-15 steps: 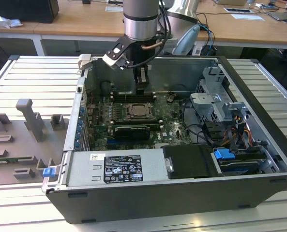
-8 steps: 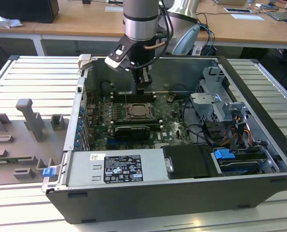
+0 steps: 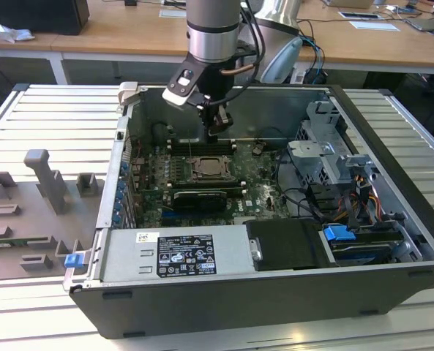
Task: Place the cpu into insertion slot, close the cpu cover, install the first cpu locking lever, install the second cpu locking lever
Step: 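Install the first cpu locking lever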
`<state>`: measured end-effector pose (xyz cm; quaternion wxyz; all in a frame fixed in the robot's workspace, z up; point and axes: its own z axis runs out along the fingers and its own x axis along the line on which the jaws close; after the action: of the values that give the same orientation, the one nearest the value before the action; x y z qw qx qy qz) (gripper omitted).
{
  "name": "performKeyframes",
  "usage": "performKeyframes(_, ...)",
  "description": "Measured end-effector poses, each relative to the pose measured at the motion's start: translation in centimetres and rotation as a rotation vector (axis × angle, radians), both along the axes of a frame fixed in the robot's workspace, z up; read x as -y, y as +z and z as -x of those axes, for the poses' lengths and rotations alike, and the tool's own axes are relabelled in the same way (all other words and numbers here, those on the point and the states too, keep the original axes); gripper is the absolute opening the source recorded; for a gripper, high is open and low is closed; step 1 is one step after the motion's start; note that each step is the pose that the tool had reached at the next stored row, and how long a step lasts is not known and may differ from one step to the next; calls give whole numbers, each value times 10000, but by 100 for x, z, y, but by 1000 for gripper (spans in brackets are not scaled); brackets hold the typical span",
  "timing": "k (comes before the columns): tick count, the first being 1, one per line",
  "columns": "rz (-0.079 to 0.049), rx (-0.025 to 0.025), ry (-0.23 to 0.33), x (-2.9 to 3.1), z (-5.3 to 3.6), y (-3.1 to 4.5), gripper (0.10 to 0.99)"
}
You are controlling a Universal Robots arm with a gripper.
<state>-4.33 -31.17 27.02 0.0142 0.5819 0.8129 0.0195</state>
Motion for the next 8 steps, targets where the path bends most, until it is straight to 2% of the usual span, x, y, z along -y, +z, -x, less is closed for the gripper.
performKeyframes(8,1,-1,830,0,0,1,106)
